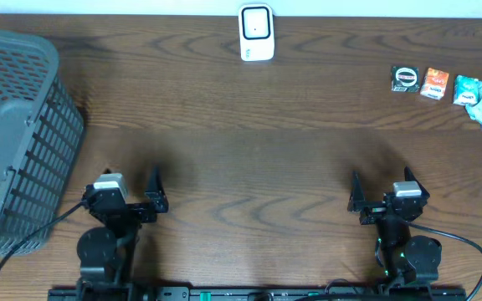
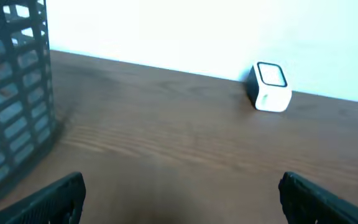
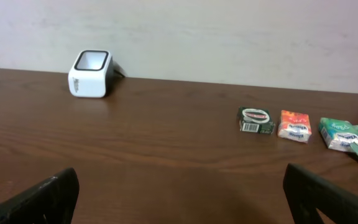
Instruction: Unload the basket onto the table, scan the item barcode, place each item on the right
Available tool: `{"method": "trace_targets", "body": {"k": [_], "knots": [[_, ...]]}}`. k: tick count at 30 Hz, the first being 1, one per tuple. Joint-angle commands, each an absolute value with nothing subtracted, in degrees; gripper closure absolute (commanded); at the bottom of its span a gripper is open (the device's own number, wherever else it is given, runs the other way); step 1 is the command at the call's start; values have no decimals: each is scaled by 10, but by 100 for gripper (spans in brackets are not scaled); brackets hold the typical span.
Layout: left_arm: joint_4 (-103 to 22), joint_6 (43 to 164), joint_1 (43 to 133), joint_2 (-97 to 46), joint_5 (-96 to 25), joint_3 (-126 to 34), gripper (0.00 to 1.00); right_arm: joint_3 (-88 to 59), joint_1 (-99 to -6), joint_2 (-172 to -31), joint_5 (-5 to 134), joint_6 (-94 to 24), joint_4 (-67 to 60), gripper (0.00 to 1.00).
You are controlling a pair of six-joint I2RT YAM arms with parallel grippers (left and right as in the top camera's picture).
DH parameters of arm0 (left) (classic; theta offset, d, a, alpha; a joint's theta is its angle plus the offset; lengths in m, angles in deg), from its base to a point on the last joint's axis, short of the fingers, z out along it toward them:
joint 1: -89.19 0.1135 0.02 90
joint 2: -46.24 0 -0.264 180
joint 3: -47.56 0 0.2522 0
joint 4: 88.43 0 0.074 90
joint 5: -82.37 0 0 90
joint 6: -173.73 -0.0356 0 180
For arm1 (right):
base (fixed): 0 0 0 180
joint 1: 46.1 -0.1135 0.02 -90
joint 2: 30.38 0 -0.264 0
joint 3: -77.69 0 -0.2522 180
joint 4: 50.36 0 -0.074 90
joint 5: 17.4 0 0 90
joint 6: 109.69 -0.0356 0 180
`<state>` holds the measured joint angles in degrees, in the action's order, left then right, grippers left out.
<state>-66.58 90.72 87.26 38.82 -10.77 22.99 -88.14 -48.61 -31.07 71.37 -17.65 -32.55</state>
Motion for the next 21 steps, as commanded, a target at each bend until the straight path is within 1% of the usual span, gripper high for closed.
{"method": "trace_targets", "body": {"k": [1, 12, 16, 21], "knots": [[-728, 898, 875, 417, -113, 275, 3, -882, -484, -308, 716, -170, -323, 1], [-839, 882, 875, 462, -111, 336, 3, -882, -484, -308, 716, -170, -323, 1], [-839, 873, 875, 462, -111, 336, 2, -882, -484, -308, 716, -170, -323, 1], [-764, 860, 875, 462, -114, 336, 2, -882, -484, -308, 716, -170, -323, 1]]}}
